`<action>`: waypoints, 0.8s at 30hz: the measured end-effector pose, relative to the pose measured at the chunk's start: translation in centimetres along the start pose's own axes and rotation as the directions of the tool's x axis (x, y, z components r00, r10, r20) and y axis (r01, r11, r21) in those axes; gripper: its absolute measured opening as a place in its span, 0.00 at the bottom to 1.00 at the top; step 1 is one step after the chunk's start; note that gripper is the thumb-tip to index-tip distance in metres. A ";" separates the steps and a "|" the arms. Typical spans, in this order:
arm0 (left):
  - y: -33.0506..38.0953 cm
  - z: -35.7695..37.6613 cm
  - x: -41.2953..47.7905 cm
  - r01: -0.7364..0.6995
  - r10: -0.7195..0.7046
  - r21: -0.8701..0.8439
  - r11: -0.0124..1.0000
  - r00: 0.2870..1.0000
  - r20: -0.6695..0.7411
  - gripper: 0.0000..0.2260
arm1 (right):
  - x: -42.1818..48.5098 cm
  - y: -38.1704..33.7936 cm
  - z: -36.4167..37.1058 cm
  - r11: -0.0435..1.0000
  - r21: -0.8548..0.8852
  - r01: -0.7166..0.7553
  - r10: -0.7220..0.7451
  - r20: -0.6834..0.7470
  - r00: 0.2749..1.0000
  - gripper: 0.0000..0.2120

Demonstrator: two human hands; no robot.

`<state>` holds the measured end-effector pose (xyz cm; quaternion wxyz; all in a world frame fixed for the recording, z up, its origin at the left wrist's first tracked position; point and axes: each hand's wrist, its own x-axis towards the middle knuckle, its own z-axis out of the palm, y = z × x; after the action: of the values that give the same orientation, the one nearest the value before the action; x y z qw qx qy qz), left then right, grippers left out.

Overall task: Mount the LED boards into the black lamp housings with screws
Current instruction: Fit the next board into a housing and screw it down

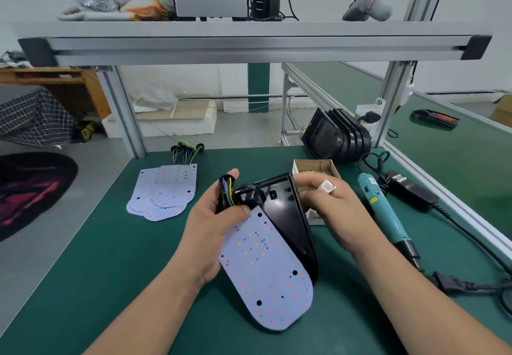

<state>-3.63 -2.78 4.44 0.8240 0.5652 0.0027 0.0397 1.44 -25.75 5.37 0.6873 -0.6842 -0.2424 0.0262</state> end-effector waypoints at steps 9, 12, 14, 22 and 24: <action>-0.2 -0.6 0.3 -0.015 0.021 0.125 0.992 0.999 -0.048 0.20 | 0.0 1.1 2.5 0.985 -0.138 -0.099 0.123 0.182 0.976 0.08; -0.4 -0.2 0.1 -0.039 0.038 0.193 0.981 0.999 0.009 0.14 | -0.1 0.7 2.7 0.990 -0.115 -0.080 0.102 0.200 0.974 0.12; -0.6 0.0 0.0 -0.015 0.009 0.144 0.989 0.999 0.048 0.16 | -0.3 0.5 3.1 0.993 -0.090 -0.070 0.083 0.148 0.985 0.12; -0.5 -0.1 0.1 0.112 -0.100 -0.076 0.991 0.984 0.149 0.22 | 0.5 0.7 2.7 0.878 -0.466 -0.111 0.035 -0.170 0.985 0.12; -0.3 -0.3 0.2 0.078 -0.069 -0.112 0.991 0.994 0.080 0.17 | 0.7 0.4 2.1 0.817 -0.564 -0.118 -0.014 -0.224 0.974 0.06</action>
<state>-3.38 -2.61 4.07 0.8557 0.5172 -0.0099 -0.0122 1.34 -23.53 5.11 0.4707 -0.8643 -0.1432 -0.1041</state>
